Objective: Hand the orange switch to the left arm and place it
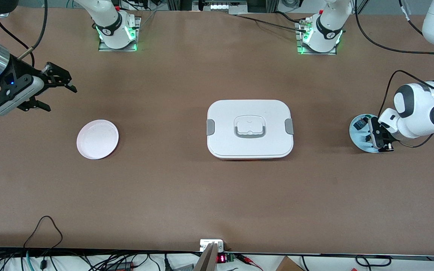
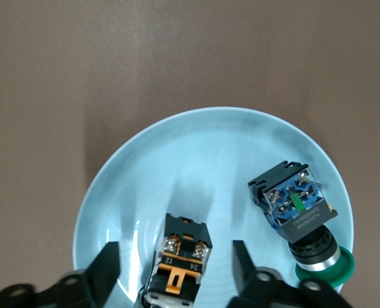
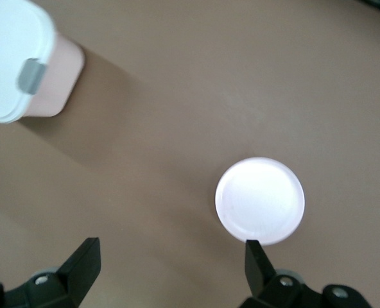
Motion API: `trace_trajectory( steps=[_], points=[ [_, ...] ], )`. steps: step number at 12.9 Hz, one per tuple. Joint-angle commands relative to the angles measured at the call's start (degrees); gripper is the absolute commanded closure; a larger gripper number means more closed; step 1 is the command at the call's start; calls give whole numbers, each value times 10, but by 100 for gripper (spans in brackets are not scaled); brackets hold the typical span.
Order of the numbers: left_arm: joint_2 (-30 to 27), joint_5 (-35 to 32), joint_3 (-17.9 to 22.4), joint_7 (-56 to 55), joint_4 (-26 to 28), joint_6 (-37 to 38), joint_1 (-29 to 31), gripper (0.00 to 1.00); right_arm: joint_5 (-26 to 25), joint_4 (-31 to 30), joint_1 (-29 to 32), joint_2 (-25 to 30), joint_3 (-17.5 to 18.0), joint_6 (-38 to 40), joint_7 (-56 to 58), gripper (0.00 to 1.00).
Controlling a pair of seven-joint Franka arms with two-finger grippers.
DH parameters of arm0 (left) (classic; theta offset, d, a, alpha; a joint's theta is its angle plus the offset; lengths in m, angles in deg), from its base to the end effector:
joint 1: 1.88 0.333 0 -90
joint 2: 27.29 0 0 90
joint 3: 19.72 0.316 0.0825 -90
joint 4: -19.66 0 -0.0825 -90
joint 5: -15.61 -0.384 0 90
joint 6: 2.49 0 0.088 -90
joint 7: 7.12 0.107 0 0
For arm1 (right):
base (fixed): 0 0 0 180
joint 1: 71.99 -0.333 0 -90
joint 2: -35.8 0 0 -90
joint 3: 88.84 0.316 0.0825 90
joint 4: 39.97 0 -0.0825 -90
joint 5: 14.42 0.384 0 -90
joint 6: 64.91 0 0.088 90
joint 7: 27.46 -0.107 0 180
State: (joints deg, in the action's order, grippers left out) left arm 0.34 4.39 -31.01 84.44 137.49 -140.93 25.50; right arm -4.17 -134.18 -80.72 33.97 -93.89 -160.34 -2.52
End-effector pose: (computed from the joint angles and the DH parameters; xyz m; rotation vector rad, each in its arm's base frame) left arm 0.5579 0.1620 0.1934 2.2934 -2.0403 -0.1339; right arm 0.5677 0.0547 0.5815 -2.8817 -0.7077 -0.0328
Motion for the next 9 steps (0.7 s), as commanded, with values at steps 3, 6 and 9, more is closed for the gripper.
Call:
trace_trajectory(
  steps=[3,6,9],
  points=[
    [-66,-4,-45,-50,-52,167,7,0,-87,-6,-38,15,-7,23,-109,0],
    [-68,-3,-80,-158,-156,342,7,0,-105,-5,-33,15,-6,24,-108,0],
    [-68,-3,-136,-363,-258,498,5,0,-97,-5,-9,14,-4,27,-102,0]
  ],
)
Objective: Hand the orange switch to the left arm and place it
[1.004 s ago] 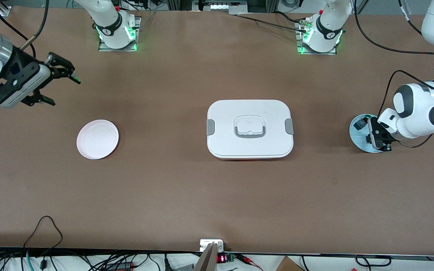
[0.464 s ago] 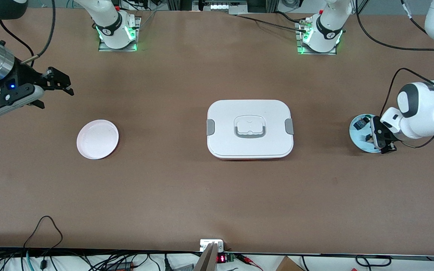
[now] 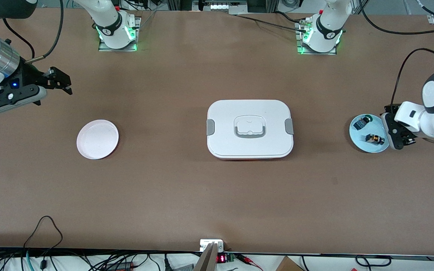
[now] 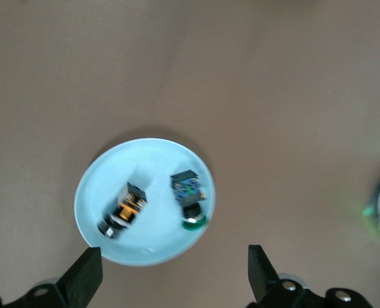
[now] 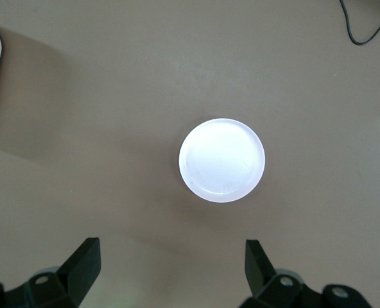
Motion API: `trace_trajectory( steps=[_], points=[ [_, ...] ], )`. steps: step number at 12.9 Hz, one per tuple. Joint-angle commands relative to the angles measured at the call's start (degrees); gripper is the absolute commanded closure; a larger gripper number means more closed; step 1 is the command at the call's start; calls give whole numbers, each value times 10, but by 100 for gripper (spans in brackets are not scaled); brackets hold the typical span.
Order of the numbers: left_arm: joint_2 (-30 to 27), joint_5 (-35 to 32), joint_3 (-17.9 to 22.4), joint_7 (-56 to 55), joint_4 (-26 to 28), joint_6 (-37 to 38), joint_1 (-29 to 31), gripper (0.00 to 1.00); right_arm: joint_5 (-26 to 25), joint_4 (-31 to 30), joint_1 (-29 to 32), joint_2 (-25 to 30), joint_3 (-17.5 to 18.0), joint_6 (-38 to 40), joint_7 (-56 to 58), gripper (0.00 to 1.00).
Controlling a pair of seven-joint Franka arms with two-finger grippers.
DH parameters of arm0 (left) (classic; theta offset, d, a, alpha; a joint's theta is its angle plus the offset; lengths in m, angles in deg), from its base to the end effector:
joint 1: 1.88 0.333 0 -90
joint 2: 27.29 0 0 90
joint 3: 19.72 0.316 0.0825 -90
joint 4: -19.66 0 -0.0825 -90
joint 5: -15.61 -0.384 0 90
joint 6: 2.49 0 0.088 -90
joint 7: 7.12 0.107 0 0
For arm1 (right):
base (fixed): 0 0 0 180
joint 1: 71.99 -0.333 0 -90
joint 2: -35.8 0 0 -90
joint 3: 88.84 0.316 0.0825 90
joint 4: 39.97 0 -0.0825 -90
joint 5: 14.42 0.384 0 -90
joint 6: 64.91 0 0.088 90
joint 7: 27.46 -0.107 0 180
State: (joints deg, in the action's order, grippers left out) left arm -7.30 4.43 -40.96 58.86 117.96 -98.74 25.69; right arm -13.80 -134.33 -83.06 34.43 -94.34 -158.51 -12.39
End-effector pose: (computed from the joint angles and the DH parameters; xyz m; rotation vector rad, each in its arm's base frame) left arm 0.5960 0.1026 0.3725 2.5080 -1.5374 -0.4832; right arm 0.5615 0.0564 0.5806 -3.0792 -0.5593 0.0567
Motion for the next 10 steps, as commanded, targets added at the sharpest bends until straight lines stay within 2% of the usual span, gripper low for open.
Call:
trace_trajectory(
  steps=[1,4,6,7,8,10],
  points=[
    [8,-3,-58,-171,-93,109,3,0,1,-3,12,10,1,9,-5,0],
    [8,-3,-115,-378,-165,178,3,0,2,6,9,10,2,12,-22,0],
    [-6,-1,-122,-491,-183,180,-8,0,1,6,6,10,3,14,-58,0],
    [-27,-1,-113,-528,-178,177,-37,0,1,6,7,10,2,14,-55,0],
    [-45,4,-81,-578,-177,178,-66,0,1,8,8,9,1,13,-53,0],
    [-65,61,32,-652,-174,169,-154,0,1,13,9,5,1,12,-53,0]
  ],
)
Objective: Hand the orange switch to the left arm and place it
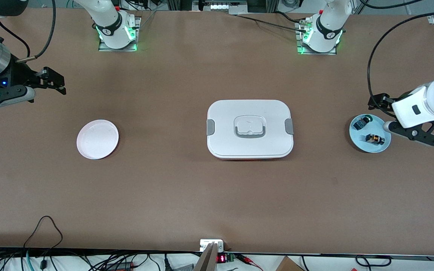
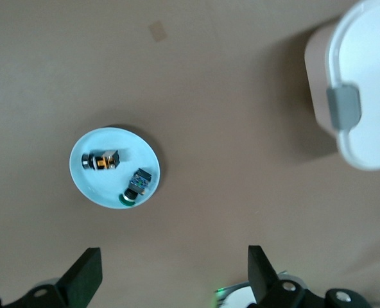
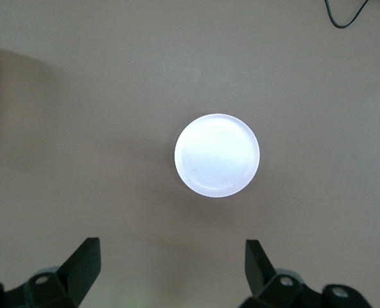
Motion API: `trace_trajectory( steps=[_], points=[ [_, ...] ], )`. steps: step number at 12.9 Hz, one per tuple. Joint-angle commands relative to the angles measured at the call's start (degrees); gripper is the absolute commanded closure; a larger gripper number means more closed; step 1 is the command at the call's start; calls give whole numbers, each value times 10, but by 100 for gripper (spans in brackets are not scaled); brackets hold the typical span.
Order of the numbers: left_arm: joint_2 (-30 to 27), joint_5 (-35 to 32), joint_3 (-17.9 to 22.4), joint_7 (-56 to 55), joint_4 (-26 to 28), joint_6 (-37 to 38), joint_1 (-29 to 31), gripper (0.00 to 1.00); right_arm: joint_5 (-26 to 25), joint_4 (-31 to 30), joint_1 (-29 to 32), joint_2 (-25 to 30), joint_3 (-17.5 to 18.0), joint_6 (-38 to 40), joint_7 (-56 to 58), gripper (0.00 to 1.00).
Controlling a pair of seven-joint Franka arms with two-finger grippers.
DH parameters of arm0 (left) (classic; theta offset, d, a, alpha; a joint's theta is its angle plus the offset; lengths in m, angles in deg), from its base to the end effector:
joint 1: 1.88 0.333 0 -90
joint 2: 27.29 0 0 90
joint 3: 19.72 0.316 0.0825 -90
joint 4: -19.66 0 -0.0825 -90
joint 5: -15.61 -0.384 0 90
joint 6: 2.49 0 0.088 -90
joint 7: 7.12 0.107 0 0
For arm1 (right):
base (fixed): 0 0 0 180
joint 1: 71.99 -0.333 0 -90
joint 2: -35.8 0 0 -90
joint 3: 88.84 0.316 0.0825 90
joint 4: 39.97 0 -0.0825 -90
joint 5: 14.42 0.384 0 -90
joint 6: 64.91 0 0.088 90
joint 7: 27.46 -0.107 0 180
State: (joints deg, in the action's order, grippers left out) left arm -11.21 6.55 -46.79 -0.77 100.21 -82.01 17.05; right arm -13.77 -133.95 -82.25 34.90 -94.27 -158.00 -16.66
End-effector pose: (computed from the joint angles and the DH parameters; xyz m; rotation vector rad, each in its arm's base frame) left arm 0.6056 -0.0310 0.5385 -3.0557 0.3782 0.4152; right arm 0.5596 0.0488 0.5875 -3.1009 -0.4243 0.0479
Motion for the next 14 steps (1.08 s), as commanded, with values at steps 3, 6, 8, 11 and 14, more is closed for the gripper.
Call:
trace_trajectory(
  steps=[3,6,8,11,14],
  points=[
    [-120,92,195,-181,126,-156,-141,0,-2,17,-1,-7,1,5,-10,0],
    [-177,89,245,-188,203,-208,-194,0,3,20,2,-9,-1,6,-12,0],
    [-172,89,254,-183,203,-208,-203,0,1,20,0,-10,1,1,-17,0],
    [-161,88,255,-109,196,-196,-209,0,0,20,1,-12,1,5,-11,0],
    [-161,87,255,-111,194,-193,-210,0,-3,20,1,-14,1,6,-16,0]
  ],
)
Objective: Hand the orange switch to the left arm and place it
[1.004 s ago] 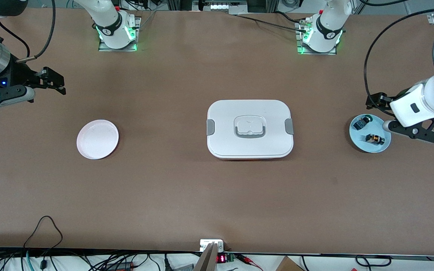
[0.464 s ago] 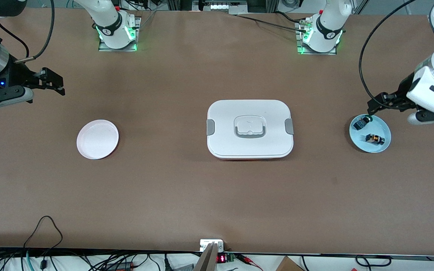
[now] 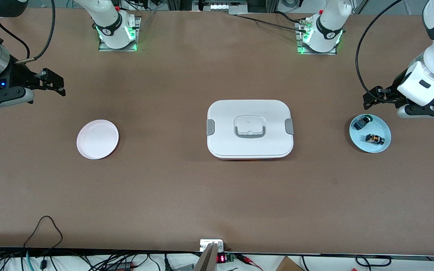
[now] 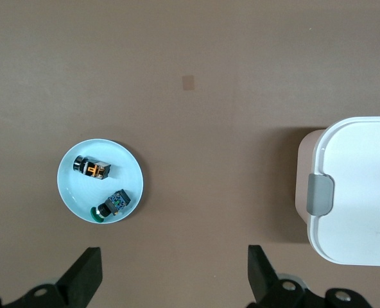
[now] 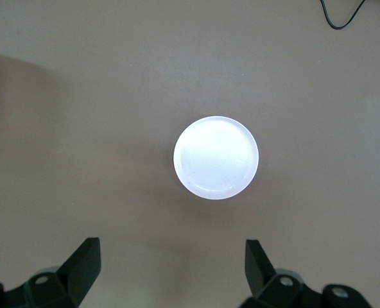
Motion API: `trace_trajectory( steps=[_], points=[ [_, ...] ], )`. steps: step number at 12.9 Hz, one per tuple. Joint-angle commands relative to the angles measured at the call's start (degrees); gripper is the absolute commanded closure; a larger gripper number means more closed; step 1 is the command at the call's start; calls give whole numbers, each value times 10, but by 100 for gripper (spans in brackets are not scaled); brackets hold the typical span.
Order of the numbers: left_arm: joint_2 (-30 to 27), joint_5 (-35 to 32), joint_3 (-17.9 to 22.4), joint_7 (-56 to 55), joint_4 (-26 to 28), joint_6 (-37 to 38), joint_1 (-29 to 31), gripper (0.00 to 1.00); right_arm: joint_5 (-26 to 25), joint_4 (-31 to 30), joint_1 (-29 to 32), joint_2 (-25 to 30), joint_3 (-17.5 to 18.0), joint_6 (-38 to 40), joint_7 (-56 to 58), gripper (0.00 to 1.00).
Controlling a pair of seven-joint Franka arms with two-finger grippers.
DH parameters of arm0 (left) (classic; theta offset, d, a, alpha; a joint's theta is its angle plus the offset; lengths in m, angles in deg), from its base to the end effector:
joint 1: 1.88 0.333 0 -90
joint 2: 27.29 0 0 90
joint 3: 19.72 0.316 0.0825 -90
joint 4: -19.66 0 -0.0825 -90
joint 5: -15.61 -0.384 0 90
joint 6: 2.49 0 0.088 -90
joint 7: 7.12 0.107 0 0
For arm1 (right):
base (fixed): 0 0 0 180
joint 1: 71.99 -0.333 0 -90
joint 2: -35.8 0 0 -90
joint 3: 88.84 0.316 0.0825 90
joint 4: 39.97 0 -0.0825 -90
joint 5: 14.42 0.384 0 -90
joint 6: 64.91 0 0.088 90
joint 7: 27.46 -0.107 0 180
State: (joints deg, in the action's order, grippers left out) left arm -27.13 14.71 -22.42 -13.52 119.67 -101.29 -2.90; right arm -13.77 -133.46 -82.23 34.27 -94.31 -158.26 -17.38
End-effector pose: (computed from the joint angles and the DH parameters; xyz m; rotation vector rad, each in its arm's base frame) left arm 0.5602 -0.0349 0.5531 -3.1232 -0.0690 0.0351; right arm 0.5634 0.0488 0.5858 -3.1051 -0.4033 0.0448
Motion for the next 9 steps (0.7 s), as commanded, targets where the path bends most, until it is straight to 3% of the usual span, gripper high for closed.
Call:
trace_trajectory(
  steps=[1,9],
  points=[
    [-1,5,11,17,-1,0,-11,0,-3,16,0,-8,0,10,-10,0],
    [-2,5,13,17,-1,2,-17,0,-4,16,-2,-7,2,10,-10,0]
  ],
)
